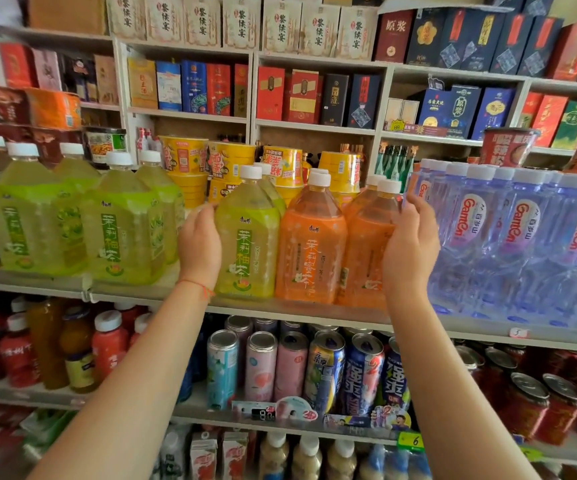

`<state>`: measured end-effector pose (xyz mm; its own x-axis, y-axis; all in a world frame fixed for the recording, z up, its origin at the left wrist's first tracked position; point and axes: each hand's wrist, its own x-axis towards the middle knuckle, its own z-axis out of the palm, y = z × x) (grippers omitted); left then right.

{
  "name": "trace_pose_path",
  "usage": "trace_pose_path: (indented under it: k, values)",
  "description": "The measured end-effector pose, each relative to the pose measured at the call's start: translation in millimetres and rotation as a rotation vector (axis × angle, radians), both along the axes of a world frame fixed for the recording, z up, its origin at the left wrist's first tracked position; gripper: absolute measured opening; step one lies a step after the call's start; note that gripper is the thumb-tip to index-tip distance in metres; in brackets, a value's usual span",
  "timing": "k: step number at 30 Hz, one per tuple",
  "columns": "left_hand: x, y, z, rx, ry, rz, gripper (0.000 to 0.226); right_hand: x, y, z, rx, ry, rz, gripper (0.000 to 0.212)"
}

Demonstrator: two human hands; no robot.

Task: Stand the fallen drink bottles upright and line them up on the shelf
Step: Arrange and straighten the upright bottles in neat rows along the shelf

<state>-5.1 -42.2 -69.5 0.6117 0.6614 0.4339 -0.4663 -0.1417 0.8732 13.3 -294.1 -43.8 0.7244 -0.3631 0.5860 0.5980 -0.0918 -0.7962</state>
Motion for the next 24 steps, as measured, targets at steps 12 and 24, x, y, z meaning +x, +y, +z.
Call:
trace_pose_path:
  k: [12,24]
  values:
    - [-52.1,140.7,10.8,0.240,-0.071,0.231,0.042,-62.6,226.9,-8.2,-0.441,-0.406,0.250,0.033]
    - [-20.9,200.7,11.7,-0.249,0.198,-0.590,0.051,-28.3,321.8,-23.9,-0.342,0.237,0.453,0.122]
